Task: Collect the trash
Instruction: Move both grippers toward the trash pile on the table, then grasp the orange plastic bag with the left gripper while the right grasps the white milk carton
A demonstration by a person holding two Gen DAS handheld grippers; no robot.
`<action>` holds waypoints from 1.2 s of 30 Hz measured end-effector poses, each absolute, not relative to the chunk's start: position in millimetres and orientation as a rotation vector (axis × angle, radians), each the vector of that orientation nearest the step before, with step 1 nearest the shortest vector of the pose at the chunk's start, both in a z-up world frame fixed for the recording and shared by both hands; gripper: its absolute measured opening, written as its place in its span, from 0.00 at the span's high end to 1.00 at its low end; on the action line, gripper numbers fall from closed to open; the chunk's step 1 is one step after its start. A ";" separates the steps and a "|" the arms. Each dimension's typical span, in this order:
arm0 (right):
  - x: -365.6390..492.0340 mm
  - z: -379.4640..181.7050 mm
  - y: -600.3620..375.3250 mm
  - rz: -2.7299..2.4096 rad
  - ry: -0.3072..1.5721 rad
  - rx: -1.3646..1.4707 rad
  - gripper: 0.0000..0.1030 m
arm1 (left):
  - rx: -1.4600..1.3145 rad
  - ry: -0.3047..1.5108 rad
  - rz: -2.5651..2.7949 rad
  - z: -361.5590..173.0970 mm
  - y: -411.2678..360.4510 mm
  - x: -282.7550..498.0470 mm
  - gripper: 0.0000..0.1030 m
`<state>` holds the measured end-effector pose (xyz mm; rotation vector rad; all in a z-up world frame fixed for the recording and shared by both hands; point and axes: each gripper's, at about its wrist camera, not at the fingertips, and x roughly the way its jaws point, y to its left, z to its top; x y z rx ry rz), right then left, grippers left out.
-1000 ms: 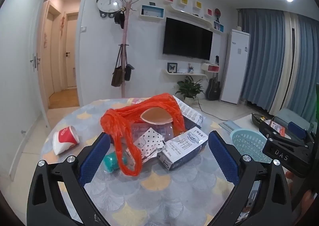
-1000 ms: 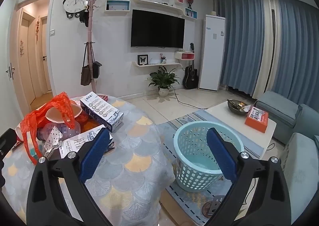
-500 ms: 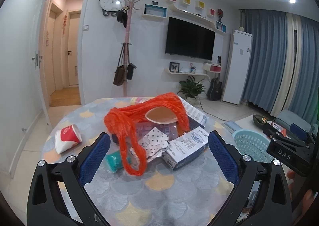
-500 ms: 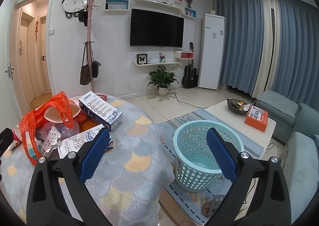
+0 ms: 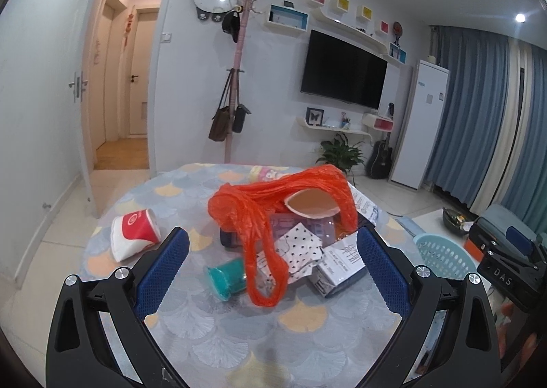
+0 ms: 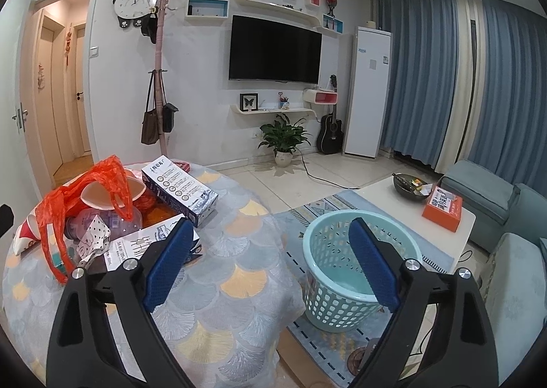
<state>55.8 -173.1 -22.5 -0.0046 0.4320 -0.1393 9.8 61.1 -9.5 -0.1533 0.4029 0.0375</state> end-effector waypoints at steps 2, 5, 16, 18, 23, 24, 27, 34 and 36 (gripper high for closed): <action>57.1 -23.5 -170.6 -0.147 0.431 -0.016 0.16 | -0.149 0.422 0.029 -9.4 65.1 14.0 0.07; 59.0 -25.4 -169.6 -0.143 0.437 -0.013 0.17 | -0.163 0.441 0.029 -11.2 74.9 19.3 0.07; 75.7 -30.8 -163.1 -0.087 0.478 -0.003 0.42 | -0.143 0.559 -0.004 0.2 104.4 74.9 0.07; 83.4 -32.6 -162.7 -0.063 0.499 0.017 0.50 | -0.156 0.614 -0.030 -2.4 110.6 94.2 0.07; 115.5 -49.7 -155.7 0.028 0.604 0.093 0.50 | -0.194 0.746 -0.052 -23.9 129.5 144.8 0.11; 121.8 -54.6 -152.5 0.044 0.629 0.101 0.49 | -0.211 0.756 -0.058 -26.7 133.0 150.7 0.11; 145.5 -70.1 -140.8 0.084 0.724 0.119 0.34 | -0.221 0.796 -0.077 -34.2 135.6 169.4 0.11; 184.1 -101.6 -106.6 0.205 0.898 0.242 0.26 | -0.203 0.861 -0.090 -51.9 131.3 197.4 0.11; 191.1 -107.2 -98.4 0.232 0.929 0.280 0.24 | -0.214 0.871 -0.099 -55.1 132.6 198.5 0.11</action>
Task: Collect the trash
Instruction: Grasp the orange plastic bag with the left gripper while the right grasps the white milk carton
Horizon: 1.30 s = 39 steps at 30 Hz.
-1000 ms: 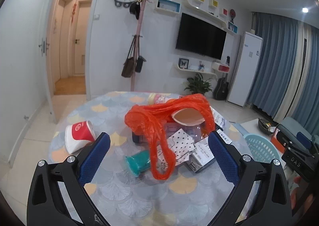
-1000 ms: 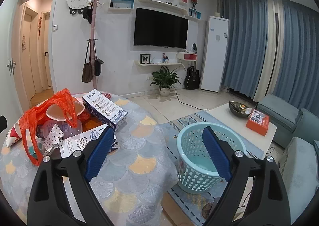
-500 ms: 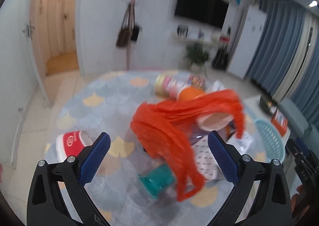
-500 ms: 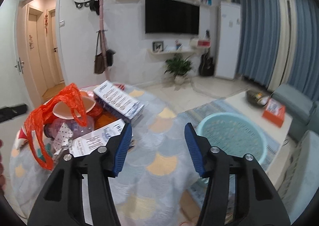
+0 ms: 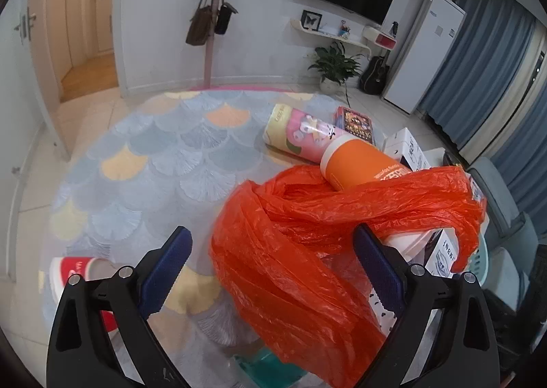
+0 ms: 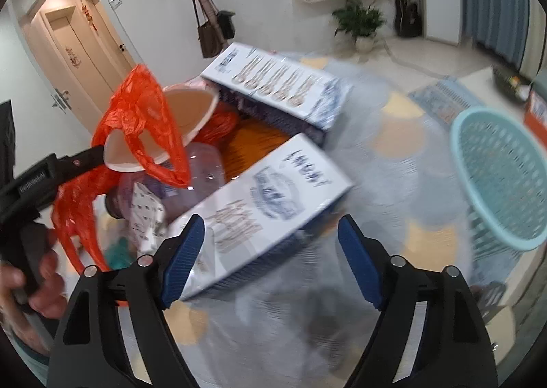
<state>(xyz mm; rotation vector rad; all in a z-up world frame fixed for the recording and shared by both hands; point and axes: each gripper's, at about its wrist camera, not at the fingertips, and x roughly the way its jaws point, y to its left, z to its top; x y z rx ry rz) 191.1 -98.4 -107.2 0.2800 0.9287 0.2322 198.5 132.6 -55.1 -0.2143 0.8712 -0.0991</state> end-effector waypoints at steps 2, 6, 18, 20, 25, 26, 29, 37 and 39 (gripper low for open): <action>195.8 -110.1 -92.6 0.238 0.947 0.310 0.19 | -0.220 0.872 -0.111 -57.0 131.9 198.2 0.11; 206.0 -115.1 -84.6 0.230 0.988 0.350 0.15 | -0.230 0.872 -0.121 -57.8 132.2 201.2 0.20; 202.9 -118.8 -73.0 0.222 1.015 0.261 0.18 | -0.239 0.801 -0.169 -51.5 128.9 190.9 0.67; 195.2 -117.1 -74.1 0.233 1.014 0.249 0.22 | -0.230 0.780 -0.172 -46.3 127.9 183.8 0.70; 177.9 -108.4 -90.5 0.270 1.008 0.199 0.34 | -0.237 0.723 -0.180 -32.5 130.0 166.9 0.74; 173.8 -106.8 -93.9 0.275 1.006 0.182 0.35 | -0.241 0.714 -0.179 -30.3 131.7 163.5 0.74; 168.2 -101.5 -102.6 0.273 0.990 0.140 0.40 | -0.256 0.682 -0.180 -20.7 134.8 154.0 0.75; 170.3 -99.2 -126.1 0.226 0.993 0.164 0.42 | -0.271 0.624 -0.207 -1.4 135.7 135.3 0.75; 173.2 -101.6 -123.4 0.211 1.004 0.158 0.38 | -0.264 0.620 -0.208 1.0 133.7 132.4 0.75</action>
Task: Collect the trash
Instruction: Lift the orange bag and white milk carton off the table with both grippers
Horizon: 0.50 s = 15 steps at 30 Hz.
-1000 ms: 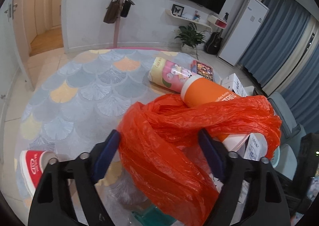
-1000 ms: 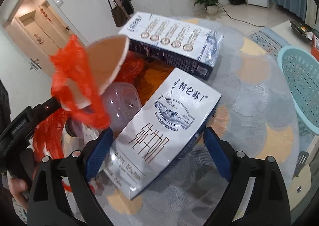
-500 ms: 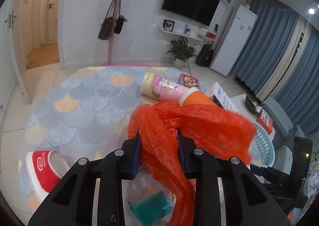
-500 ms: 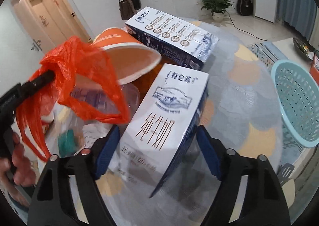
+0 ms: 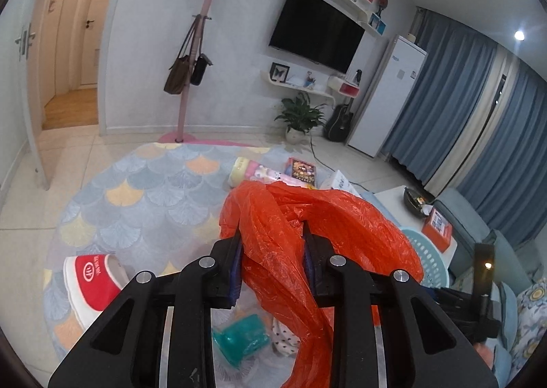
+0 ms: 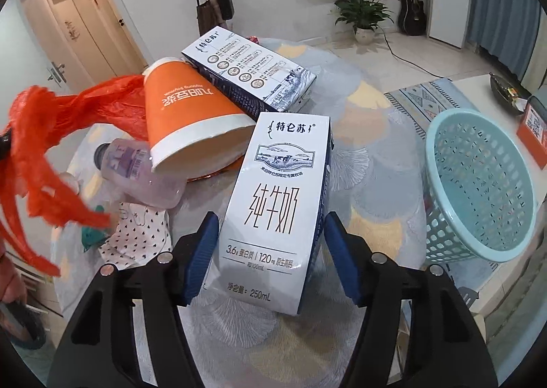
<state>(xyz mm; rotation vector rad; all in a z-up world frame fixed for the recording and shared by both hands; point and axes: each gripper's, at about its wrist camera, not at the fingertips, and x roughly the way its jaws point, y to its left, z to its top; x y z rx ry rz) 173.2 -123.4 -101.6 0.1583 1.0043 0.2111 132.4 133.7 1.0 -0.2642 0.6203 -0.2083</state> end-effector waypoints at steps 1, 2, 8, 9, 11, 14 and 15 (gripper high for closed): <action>179.4 -104.1 -120.7 0.203 1.017 0.162 0.37 | -0.262 0.618 -0.208 1.8 132.9 130.5 0.75; 184.1 -108.4 -120.9 0.198 1.037 0.180 0.35 | -0.260 0.616 -0.209 3.3 131.3 128.8 0.75; 186.5 -117.4 -127.8 0.216 1.066 0.222 0.32 | -0.240 0.599 -0.221 13.3 120.2 121.0 0.75; 185.7 -116.9 -129.6 0.219 1.064 0.219 0.32 | -0.238 0.595 -0.223 15.1 118.4 119.9 0.75; 184.3 -114.6 -133.0 0.211 1.050 0.205 0.34 | -0.229 0.588 -0.231 18.9 111.3 120.0 0.75; 182.4 -109.0 -137.3 0.204 1.021 0.174 0.40 | -0.208 0.578 -0.244 24.9 97.8 120.2 0.75; 181.1 -106.0 -138.8 0.196 1.005 0.162 0.41 | -0.200 0.573 -0.250 27.2 92.7 120.4 0.75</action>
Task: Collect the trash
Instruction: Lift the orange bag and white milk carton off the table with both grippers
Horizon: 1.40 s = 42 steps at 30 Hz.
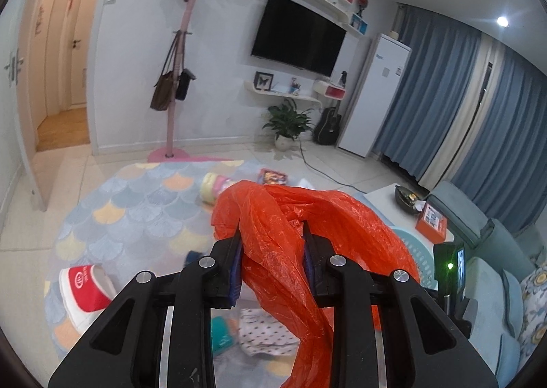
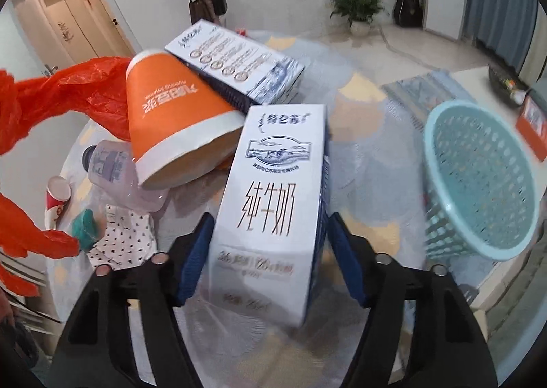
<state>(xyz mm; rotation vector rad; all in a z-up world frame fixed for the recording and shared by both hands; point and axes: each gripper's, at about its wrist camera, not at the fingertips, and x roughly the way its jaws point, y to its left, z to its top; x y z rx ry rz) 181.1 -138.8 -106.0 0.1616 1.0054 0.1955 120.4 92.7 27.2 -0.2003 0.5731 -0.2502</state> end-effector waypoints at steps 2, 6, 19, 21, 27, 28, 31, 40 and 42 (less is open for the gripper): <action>176.7 -99.2 -148.1 0.192 0.971 0.161 0.42 | -0.188 0.569 -0.265 31.6 81.1 122.6 0.75; 168.5 -83.8 -169.9 0.177 0.912 0.182 0.43 | -0.171 0.561 -0.292 37.3 56.9 129.9 0.75; 154.7 -67.9 -210.9 0.217 0.834 0.227 0.42 | -0.128 0.569 -0.371 37.1 -22.3 167.8 0.75; 156.6 -71.4 -208.7 0.265 0.858 0.237 0.42 | -0.133 0.570 -0.364 36.1 -20.2 168.5 0.75; 160.9 -86.4 -208.7 0.318 0.917 0.304 0.42 | -0.144 0.558 -0.332 39.6 -7.4 161.3 0.75; 159.7 -85.5 -209.4 0.310 0.916 0.302 0.42 | -0.148 0.555 -0.331 40.5 -5.0 160.2 0.75; 154.6 -78.2 -215.0 0.294 0.894 0.288 0.42 | -0.158 0.546 -0.335 44.6 -1.3 156.5 0.75; 140.4 -56.9 -215.2 0.317 0.832 0.281 0.43 | -0.179 0.530 -0.331 47.8 10.1 146.3 0.75; 139.4 -51.2 -211.7 0.316 0.815 0.263 0.43 | -0.183 0.524 -0.328 49.9 12.7 143.9 0.75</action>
